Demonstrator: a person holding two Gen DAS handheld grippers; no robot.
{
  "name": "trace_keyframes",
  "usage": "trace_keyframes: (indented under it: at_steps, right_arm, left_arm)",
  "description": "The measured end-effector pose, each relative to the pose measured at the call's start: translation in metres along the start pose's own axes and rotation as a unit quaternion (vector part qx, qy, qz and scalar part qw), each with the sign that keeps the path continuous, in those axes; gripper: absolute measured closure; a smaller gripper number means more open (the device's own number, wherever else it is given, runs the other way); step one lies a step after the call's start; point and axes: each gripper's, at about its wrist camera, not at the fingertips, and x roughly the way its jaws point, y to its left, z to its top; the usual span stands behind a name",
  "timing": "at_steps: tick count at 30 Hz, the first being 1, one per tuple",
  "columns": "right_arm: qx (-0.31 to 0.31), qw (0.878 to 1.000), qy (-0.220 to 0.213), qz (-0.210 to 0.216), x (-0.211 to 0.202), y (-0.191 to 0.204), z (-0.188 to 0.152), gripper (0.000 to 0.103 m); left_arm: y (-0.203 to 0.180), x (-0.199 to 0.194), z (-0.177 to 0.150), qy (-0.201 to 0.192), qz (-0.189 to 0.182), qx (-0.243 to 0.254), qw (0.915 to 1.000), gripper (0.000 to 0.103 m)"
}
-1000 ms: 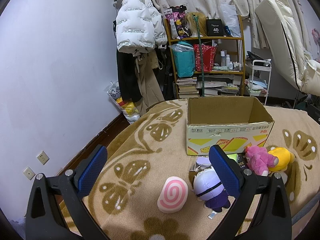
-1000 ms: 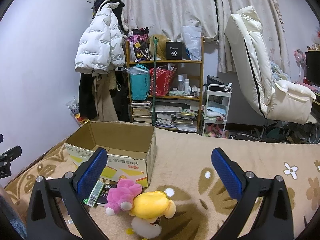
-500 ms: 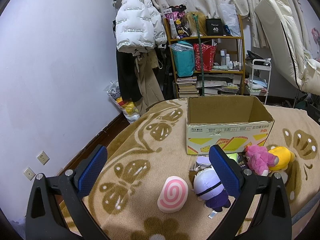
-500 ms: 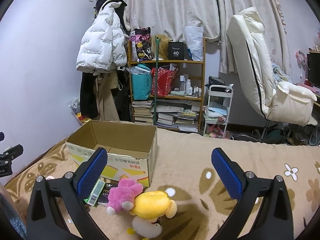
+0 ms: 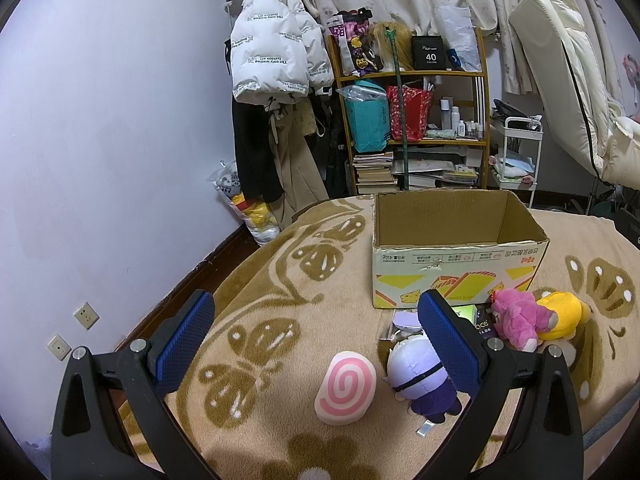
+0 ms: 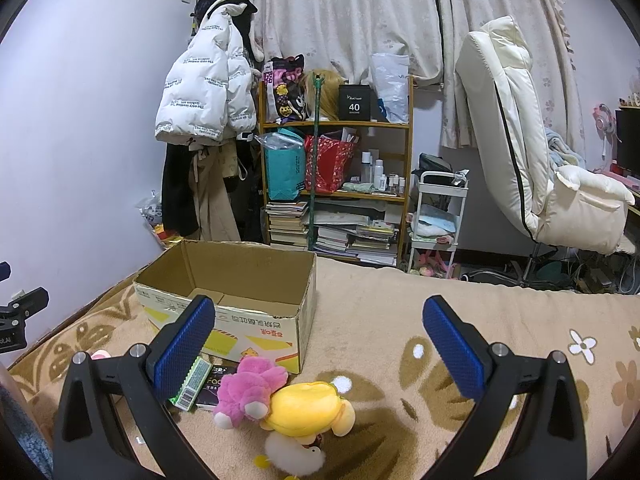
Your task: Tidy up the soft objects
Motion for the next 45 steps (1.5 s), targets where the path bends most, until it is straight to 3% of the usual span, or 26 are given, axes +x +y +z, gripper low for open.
trace_keyframes:
  at_steps: [45]
  right_arm:
    - [0.0, 1.0, 0.005, -0.003, 0.0, 0.0001, -0.0011, 0.0]
  left_arm:
    - [-0.0011, 0.0092, -0.007, 0.008, 0.002, 0.002, 1.0, 0.002]
